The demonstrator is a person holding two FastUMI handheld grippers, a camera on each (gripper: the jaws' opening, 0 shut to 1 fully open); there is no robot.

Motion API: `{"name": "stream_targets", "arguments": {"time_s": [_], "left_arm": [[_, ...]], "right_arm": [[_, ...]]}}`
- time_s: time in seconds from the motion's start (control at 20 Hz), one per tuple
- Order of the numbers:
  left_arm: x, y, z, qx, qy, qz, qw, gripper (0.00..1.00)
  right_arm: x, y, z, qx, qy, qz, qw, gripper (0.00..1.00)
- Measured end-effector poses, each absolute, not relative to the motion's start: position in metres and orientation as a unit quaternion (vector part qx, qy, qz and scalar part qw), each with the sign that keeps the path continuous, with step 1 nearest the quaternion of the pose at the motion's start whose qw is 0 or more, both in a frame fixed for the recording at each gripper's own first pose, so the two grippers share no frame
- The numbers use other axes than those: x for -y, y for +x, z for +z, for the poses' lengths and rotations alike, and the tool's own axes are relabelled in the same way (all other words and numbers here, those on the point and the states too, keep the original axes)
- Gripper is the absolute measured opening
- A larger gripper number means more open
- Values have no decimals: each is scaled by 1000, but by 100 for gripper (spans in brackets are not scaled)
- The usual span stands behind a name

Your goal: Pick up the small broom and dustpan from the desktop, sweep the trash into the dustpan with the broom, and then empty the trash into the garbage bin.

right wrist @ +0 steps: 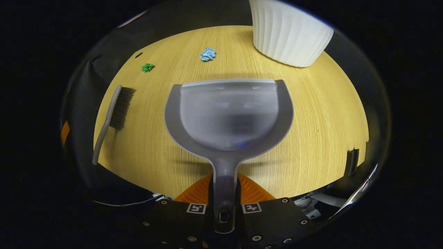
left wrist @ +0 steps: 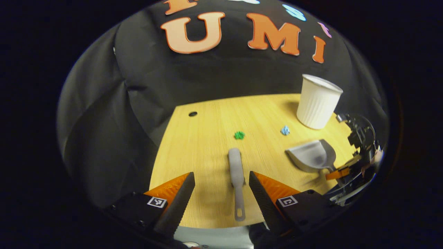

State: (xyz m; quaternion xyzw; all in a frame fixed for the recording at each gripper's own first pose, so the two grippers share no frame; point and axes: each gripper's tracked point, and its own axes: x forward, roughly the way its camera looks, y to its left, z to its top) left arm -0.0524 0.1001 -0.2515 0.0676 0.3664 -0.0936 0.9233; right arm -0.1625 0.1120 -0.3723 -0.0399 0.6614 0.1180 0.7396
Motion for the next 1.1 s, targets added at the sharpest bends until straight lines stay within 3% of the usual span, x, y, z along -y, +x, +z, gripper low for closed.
{"name": "stream_targets", "arguments": {"time_s": [0.4,0.8,0.85,1.0,1.1], "left_arm": [[-87,-68,-332,-505,120,-155,840,100],[-87,-59,-393,-555,151,-152,804,97],[-86,-60,-398,-560,145,-149,802,84],[-84,-60,-405,-570,139,-140,797,65],[-88,-57,-414,-575,140,-125,796,43]], "right_arm": [[-108,-164,-372,-660,-42,125,740,23],[-108,-166,-372,-657,-37,125,742,23],[-108,-167,-372,-658,-36,125,742,23],[-109,-167,-372,-657,-35,125,742,23],[-109,-167,-372,-658,-34,125,742,23]]}}
